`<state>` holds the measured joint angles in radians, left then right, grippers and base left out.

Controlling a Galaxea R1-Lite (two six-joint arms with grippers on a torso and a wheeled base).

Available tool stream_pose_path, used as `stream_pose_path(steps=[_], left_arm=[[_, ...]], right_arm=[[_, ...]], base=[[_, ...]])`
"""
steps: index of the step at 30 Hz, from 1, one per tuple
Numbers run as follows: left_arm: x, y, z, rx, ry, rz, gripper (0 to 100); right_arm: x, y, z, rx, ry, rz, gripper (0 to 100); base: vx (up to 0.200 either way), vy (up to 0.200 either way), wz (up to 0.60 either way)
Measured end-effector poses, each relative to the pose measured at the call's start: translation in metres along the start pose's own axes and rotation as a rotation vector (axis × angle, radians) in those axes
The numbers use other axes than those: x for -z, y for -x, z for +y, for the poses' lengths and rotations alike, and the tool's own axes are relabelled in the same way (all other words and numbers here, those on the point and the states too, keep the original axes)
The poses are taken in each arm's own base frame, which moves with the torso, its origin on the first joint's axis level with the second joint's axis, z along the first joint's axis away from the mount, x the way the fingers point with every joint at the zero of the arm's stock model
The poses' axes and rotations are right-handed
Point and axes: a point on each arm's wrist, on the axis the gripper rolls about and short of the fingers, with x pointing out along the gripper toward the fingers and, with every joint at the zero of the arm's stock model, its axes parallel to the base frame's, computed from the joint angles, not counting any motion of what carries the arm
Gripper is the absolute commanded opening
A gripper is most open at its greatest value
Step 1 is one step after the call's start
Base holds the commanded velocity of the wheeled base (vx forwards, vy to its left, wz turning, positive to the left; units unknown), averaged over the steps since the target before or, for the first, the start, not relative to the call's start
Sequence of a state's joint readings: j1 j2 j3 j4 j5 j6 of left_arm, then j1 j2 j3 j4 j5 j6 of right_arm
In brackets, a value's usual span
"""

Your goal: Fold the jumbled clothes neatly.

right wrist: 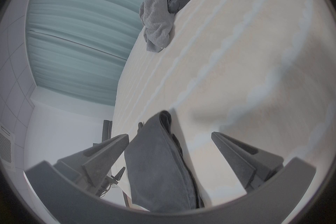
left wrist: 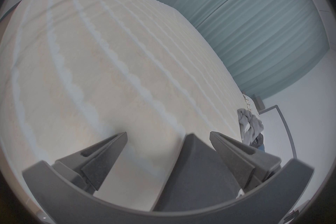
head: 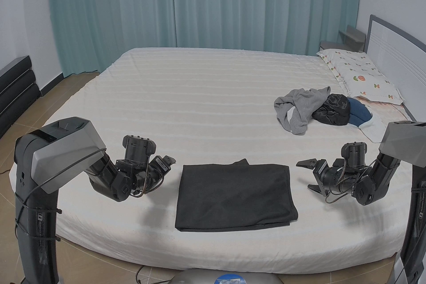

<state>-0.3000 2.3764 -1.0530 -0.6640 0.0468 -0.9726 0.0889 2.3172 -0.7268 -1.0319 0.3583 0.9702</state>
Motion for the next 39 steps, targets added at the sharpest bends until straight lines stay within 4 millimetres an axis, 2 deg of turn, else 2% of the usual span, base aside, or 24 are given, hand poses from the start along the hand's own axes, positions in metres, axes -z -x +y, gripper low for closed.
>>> stream_pose_path(steps=[10, 16, 25, 39], left_arm=[[0.010, 0.021, 0.001, 0.121, -0.033, 0.162, 100], [0.014, 0.028, 0.004, 0.215, -0.203, 0.206, 100], [0.033, 0.016, 0.008, 0.258, -0.377, 0.233, 100], [0.043, -0.003, 0.003, 0.269, -0.384, 0.231, 100]], right_arm=[[0.002, 0.002, -0.001, -0.026, 0.010, -0.010, 100], [0.004, 0.001, -0.003, -0.031, 0.013, -0.006, 100], [0.005, -0.001, -0.003, -0.036, 0.015, 0.001, 100], [0.005, -0.001, -0.003, -0.038, 0.016, -0.002, 100]], base=[[0.000, 0.000, 0.00], [0.000, 0.000, 0.00], [0.000, 0.000, 0.00], [0.000, 0.000, 0.00]])
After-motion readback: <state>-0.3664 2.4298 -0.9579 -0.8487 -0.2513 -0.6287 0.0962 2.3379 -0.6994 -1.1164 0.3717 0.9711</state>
